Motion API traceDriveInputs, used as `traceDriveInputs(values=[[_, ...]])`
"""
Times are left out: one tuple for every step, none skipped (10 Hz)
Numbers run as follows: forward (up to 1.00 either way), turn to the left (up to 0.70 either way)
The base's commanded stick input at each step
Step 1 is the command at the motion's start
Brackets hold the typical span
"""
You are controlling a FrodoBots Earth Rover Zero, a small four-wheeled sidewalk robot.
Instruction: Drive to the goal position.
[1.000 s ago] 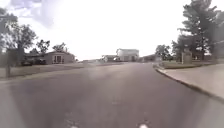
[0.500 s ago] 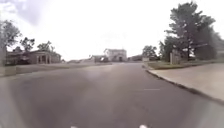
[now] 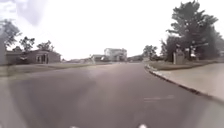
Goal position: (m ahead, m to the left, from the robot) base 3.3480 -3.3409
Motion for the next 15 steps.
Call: traceDriveInputs(values=[[1.0,-0.24],[1.0,-0.34],[1.0,-0.4],[1.0,-0.4],[1.0,-0.29],[1.0,-0.18],[1.0,-0.07],[1.0,-0.02],[1.0,0.0],[1.0,0.0],[1.0,0.0],[1.0,0.0],[1.0,0.0],[1.0,0.0],[1.0,0.0]])
